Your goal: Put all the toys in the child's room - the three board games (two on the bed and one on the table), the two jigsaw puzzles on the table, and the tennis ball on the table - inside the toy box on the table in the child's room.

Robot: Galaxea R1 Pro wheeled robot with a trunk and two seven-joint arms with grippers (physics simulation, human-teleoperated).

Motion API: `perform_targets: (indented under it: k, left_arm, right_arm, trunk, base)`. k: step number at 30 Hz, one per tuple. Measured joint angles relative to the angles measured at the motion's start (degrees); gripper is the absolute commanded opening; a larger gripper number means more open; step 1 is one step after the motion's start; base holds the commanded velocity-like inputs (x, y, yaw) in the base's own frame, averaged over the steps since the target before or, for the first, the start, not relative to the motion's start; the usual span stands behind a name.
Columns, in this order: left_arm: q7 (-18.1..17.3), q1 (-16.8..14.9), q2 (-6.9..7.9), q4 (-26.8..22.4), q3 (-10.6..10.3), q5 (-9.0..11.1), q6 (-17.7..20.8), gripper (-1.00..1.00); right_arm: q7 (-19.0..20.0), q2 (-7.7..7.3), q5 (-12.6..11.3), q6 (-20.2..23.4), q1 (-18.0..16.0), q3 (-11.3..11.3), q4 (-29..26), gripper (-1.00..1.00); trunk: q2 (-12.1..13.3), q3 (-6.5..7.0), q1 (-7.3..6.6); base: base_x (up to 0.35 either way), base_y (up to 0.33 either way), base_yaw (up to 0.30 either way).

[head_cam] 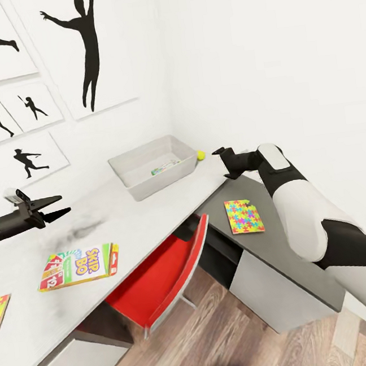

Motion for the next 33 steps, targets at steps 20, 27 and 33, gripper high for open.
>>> perform_targets:
  k: [20, 27, 33]
  left_arm:
    - [0.01, 0.00, 0.31, 0.00, 0.71, 0.01, -0.06, 1.00]
    - [0.01, 0.05, 0.95, 0.00, 0.78, 0.00, -0.23, 1.00]
    - [0.01, 0.07, 1.08, 0.00, 0.81, 0.00, -0.27, 1.00]
  right_arm:
    - [0.07, -0.01, -0.01, 0.09, 0.00, -0.02, -0.01, 1.00]
    - [0.13, -0.01, -0.01, 0.09, 0.00, 0.05, 0.00, 1.00]
    - [0.18, 0.00, 0.03, 0.09, 0.00, 0.05, 0.03, 1.00]
  trunk:
    - [0.00, 1.25, -0.02]
    - [0.00, 1.73, -0.02]
    - [0.00, 2.14, -0.02]
  base:
    - [-0.026, 0.007, -0.225]
    - [0.000, 0.000, -0.221]
    - [0.000, 0.000, -0.222]
